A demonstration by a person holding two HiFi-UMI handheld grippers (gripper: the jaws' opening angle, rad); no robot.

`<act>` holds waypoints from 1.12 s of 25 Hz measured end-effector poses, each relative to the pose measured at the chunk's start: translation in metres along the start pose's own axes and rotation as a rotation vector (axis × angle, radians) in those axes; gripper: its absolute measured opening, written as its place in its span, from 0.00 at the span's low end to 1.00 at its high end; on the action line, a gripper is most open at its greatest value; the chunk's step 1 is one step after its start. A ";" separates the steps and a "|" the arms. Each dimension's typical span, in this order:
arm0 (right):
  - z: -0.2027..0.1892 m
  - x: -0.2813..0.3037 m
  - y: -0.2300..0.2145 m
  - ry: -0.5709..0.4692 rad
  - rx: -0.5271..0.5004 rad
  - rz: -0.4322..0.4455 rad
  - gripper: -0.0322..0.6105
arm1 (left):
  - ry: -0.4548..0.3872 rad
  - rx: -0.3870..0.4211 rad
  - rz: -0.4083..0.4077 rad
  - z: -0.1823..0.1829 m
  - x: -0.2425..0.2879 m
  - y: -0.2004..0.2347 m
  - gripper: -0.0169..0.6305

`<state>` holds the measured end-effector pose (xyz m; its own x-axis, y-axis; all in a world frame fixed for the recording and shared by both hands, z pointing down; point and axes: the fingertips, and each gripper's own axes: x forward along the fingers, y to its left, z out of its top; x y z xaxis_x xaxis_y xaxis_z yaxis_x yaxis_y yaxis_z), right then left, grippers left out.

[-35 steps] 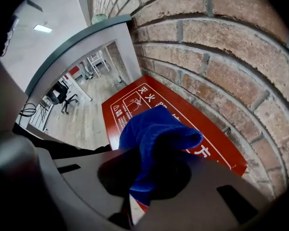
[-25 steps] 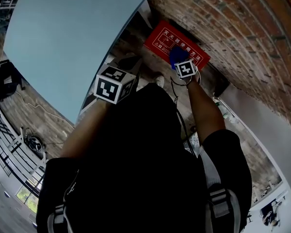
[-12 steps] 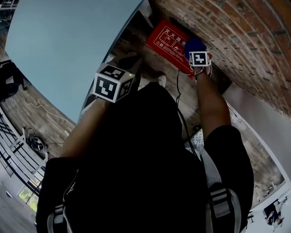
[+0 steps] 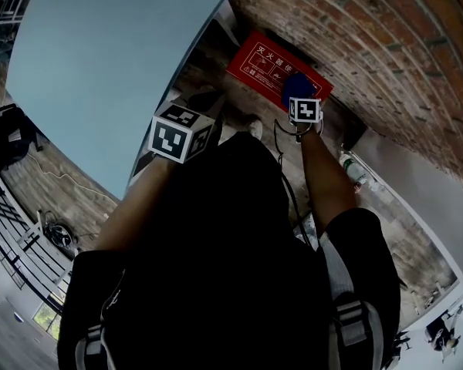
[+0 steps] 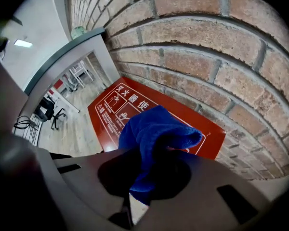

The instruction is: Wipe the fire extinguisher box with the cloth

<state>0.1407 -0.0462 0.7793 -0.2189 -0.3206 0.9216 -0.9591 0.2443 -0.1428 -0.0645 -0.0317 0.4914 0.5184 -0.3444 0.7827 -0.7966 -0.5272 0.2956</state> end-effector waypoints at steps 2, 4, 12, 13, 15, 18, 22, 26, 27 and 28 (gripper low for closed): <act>-0.013 -0.003 0.009 0.005 -0.008 0.018 0.12 | -0.002 -0.003 -0.007 0.000 0.002 -0.001 0.02; -0.024 -0.005 0.018 0.006 -0.010 0.034 0.12 | -0.007 -0.006 -0.013 0.001 0.003 -0.002 0.02; -0.024 -0.001 0.013 0.067 -0.069 0.117 0.12 | 0.009 -0.008 -0.029 -0.002 0.008 -0.009 0.02; -0.019 0.000 0.005 0.063 -0.065 0.110 0.12 | 0.009 -0.006 -0.029 -0.002 0.009 -0.010 0.02; -0.006 0.001 -0.015 0.044 -0.033 0.075 0.12 | 0.010 -0.003 -0.031 -0.002 0.010 -0.011 0.02; 0.012 -0.002 -0.049 0.025 0.025 0.001 0.12 | 0.021 0.006 -0.031 -0.004 0.009 -0.013 0.02; 0.021 -0.006 -0.082 0.025 0.068 -0.070 0.12 | 0.024 0.004 -0.019 -0.007 0.008 -0.011 0.02; 0.021 -0.010 -0.089 0.016 0.087 -0.087 0.12 | 0.024 0.002 -0.015 -0.009 0.005 -0.009 0.02; 0.019 -0.010 -0.087 0.014 0.092 -0.086 0.12 | 0.027 0.002 -0.014 -0.011 0.004 -0.008 0.02; 0.017 -0.010 -0.084 0.015 0.095 -0.082 0.12 | 0.030 0.002 -0.015 -0.012 0.004 -0.008 0.02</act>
<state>0.2202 -0.0785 0.7759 -0.1369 -0.3221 0.9367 -0.9866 0.1294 -0.0996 -0.0601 -0.0193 0.4989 0.5209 -0.3128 0.7942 -0.7880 -0.5338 0.3066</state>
